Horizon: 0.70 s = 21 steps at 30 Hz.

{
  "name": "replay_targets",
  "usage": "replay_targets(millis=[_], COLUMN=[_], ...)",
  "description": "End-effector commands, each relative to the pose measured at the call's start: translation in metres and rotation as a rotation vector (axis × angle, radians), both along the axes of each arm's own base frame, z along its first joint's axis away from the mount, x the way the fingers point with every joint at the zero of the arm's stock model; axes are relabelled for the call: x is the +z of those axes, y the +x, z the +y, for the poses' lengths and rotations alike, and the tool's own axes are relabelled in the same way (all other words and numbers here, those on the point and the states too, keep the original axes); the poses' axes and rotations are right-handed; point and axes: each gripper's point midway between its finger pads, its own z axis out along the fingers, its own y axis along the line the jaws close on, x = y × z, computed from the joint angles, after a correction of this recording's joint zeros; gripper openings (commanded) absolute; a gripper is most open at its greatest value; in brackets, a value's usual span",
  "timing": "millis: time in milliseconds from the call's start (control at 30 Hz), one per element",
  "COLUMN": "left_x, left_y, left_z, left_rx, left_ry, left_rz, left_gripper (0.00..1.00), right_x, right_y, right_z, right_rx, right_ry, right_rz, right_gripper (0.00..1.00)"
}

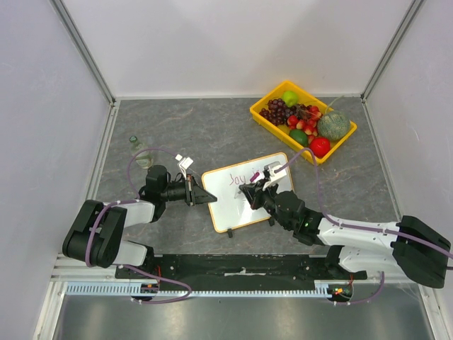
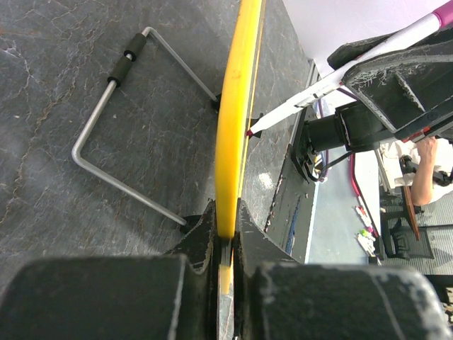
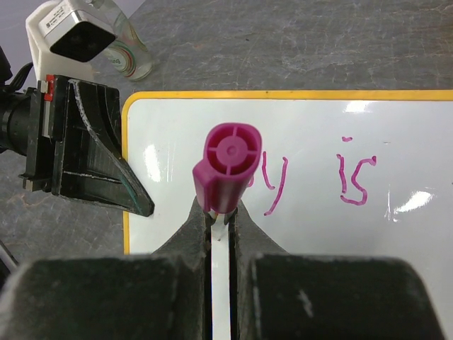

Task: Write a sentence on the whiteboard
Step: Write on the whiteboard at the whiteboard stand.

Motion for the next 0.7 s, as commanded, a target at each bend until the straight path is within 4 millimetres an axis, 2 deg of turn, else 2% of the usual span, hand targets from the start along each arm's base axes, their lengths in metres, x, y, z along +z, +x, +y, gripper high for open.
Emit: replay_targets(millis=[0,467,667], left_x=[-0.008,-0.008,-0.008], left_y=[0.01,0.01,0.009], left_z=[0.003,0.002,0.002], left_rx=[0.048,0.044,0.043], left_ry=[0.035,0.034,0.034], left_rz=[0.006,0.001,0.002], left_gripper=[0.02,0.02,0.02], right_x=[0.022,0.0,-0.008], right_y=[0.005,-0.006,-0.008], right_z=[0.01,0.017,0.009], right_rx=[0.0,0.072,0.059], right_ry=[0.036,-0.018,-0.038], right_rz=[-0.034,0.03,0.046], right_gripper=[0.0,0.0,0.0])
